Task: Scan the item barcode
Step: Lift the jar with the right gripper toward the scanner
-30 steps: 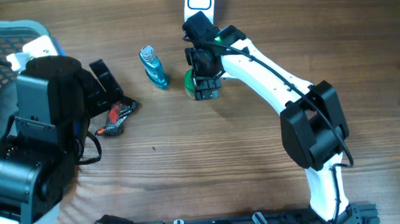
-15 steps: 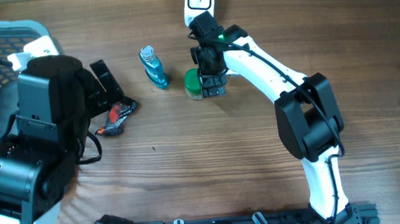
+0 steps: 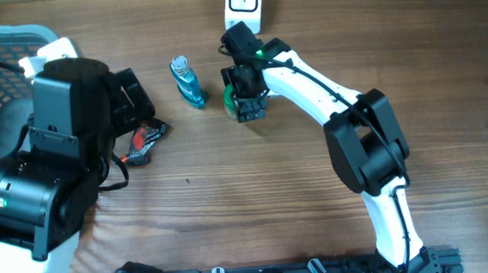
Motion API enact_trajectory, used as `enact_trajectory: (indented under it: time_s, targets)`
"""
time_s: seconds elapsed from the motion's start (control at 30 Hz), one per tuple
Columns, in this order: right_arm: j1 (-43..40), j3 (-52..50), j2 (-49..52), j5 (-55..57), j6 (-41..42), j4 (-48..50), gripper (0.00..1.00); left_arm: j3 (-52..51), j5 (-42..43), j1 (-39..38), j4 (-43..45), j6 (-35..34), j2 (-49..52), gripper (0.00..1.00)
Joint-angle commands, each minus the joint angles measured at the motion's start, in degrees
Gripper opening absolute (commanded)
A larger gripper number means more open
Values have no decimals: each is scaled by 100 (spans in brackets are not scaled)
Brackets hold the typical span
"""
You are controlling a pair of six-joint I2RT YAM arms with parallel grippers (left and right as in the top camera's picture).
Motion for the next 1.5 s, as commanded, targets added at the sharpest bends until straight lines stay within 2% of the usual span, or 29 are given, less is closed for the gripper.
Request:
enact_trajectory:
  time_s: [0.0, 0.07, 0.17, 0.4, 0.53, 0.73, 0.93, 1.07, 1.27, 1.47]
  targets:
    - [2, 0, 129, -70, -9, -72, 77, -2, -142, 37, -20, -11, 7, 100]
    - [-7, 0, 129, -72, -160, -74, 72, -2, -142, 37, -24, -11, 7, 100]
    - [-9, 0, 129, -74, -343, -114, 70, -2, -142, 37, -24, -13, 7, 100]
    - [-11, 2, 129, -297, -1502, -66, 60, -2, -142, 37, -22, -13, 7, 100]
    - [-107, 2, 127, -678, -1969, -39, 59, -2, -142, 37, -20, -13, 13, 100]
    - [-614, 2, 63, -2656, -3246, 177, 55, -2, -188, 37, -22, -11, 13, 100]
    - [-1211, 2, 33, -3895, -4728, -442, 54, -2, -229, 37, -22, -13, 13, 100]
    - [-1537, 2, 33, -5217, -5447, -629, 54, -2, -232, 37, -96, -9, 13, 100]
    - [-1698, 2, 22, -7296, -5696, -619, 55, -2, -245, 35, -282, -15, 13, 100]
    - [-1698, 2, -334, -7947, -5633, -625, 55, -2, -225, 35, -306, -15, 13, 100]
